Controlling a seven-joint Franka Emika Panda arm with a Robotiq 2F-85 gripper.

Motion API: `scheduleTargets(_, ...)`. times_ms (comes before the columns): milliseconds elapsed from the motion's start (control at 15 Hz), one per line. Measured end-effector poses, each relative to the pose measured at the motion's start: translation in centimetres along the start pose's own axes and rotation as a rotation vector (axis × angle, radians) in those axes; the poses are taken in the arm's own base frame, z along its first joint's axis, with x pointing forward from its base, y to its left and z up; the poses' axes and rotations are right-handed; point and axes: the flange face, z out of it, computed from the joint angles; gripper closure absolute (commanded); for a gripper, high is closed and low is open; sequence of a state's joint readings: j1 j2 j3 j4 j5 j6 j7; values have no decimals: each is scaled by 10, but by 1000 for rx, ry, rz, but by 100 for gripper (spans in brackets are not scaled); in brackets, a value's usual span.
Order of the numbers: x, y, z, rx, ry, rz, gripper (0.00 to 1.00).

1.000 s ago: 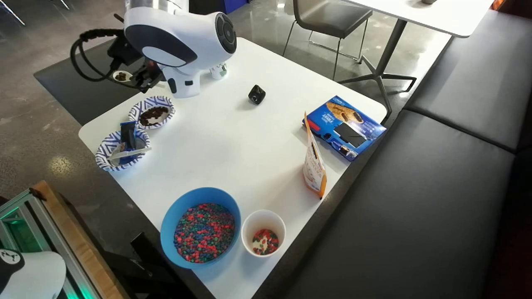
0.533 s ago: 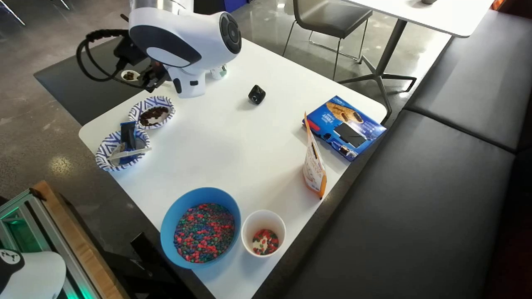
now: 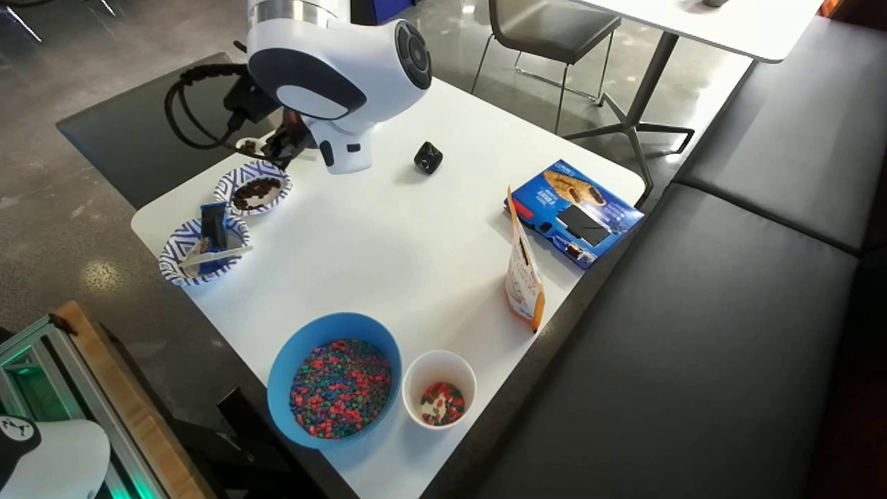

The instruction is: Use the spoon to scoop some of the contents in the bowl and put the spoon on the table

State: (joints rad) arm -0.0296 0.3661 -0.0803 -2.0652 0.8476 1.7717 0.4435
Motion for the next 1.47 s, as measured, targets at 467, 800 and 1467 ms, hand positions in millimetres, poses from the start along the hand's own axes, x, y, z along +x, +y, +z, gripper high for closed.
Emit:
scheduleTargets(467,18,6,-9,23,-7,-6,86)
scheduleTargets(800,19,5,-9,23,-7,-7,86)
scheduleTargets(1467,18,5,-9,25,-8,-6,97)
